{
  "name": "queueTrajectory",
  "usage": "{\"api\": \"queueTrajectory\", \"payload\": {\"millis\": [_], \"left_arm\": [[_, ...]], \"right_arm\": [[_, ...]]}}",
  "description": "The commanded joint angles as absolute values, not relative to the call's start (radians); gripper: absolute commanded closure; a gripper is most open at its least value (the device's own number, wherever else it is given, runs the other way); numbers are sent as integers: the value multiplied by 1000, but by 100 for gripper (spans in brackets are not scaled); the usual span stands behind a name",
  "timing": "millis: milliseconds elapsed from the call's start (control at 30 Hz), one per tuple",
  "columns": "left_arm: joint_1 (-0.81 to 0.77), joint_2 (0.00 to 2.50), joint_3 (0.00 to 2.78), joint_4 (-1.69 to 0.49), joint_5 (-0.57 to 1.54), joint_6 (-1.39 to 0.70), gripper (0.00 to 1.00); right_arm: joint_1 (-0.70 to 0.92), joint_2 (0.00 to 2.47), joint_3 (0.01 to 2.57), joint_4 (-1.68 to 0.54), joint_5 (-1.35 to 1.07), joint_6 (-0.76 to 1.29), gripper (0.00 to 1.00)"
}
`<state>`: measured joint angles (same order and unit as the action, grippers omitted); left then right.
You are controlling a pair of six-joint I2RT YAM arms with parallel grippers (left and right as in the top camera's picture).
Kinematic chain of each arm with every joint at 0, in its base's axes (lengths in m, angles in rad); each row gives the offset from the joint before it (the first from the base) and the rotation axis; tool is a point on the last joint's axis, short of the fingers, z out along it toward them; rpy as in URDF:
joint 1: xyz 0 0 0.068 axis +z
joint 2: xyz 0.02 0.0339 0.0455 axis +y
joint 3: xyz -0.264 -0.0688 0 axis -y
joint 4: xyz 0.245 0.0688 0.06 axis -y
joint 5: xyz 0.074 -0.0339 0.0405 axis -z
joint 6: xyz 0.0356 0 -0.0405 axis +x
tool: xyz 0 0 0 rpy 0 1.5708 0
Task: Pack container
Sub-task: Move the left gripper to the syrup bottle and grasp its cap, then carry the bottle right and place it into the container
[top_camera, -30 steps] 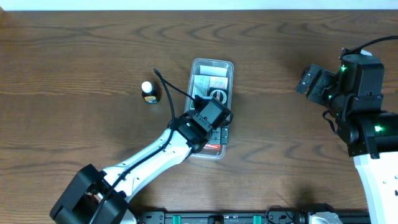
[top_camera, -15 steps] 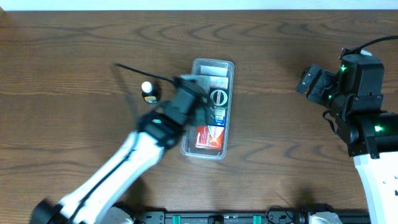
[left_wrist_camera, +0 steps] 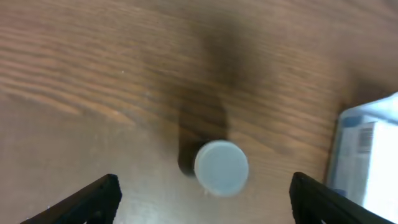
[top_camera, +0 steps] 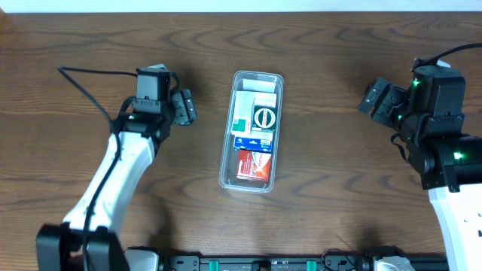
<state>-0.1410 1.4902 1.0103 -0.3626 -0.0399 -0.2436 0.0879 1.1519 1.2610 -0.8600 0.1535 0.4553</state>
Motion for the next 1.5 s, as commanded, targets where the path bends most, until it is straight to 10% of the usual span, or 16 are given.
{"api": "queueTrajectory", "payload": {"millis": [0,433,733,1467], "left_arm": [[-139,1526,1016,-341,-35,-142,13],[-134,1612,1016,-256,-41,-142,35],[-134,1610,1016,-279,-33,-142,79],[-430,1013,1029,-691,-34,-271,86]], "right_arm": [[76,1152,1262,-861,157,459,1],[76,1152,1262,-861,157,459,1],[76,1152,1262,-861,157,459,1],[76,1152,1262,-861,157,459,1]]}}
